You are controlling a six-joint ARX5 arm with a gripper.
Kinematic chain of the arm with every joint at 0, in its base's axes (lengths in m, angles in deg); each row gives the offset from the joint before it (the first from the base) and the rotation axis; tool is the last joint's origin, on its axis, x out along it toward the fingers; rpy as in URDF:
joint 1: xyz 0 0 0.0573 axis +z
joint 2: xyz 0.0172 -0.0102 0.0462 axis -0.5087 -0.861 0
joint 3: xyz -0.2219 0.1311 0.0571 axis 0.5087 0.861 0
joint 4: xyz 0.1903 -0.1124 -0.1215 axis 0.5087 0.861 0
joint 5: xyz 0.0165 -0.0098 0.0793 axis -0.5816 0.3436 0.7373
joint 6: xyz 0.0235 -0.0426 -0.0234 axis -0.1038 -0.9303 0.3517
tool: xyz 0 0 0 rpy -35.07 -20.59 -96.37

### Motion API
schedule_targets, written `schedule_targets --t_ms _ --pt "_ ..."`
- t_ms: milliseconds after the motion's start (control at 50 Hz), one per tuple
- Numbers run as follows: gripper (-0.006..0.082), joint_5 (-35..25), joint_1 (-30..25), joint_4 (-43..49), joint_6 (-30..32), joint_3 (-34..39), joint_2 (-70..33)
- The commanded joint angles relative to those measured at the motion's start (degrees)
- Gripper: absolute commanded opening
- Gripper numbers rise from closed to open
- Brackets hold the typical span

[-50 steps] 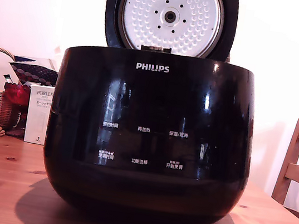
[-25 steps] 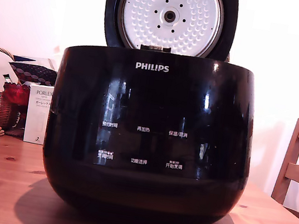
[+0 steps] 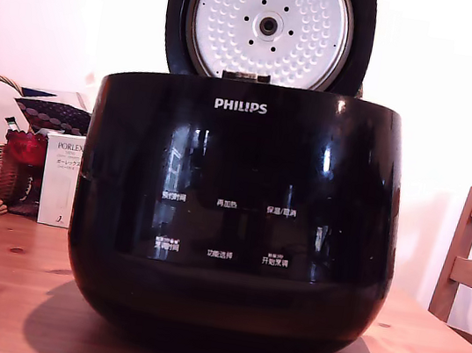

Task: Pick up the metallic pot next to the rice cooker

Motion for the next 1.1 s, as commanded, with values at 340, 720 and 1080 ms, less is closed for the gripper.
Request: schedule_targets --t_ms 340,720,1080 --pt "0.0456 -2.91 4.13 1.22 0.09 0.42 -14.49" --pt "0.0456 -3.43 7.91 -5.68 1.11 0.42 -25.38" --pt "0.0452 -4.2 8.46 -10.25 2.6 0.42 -33.42"
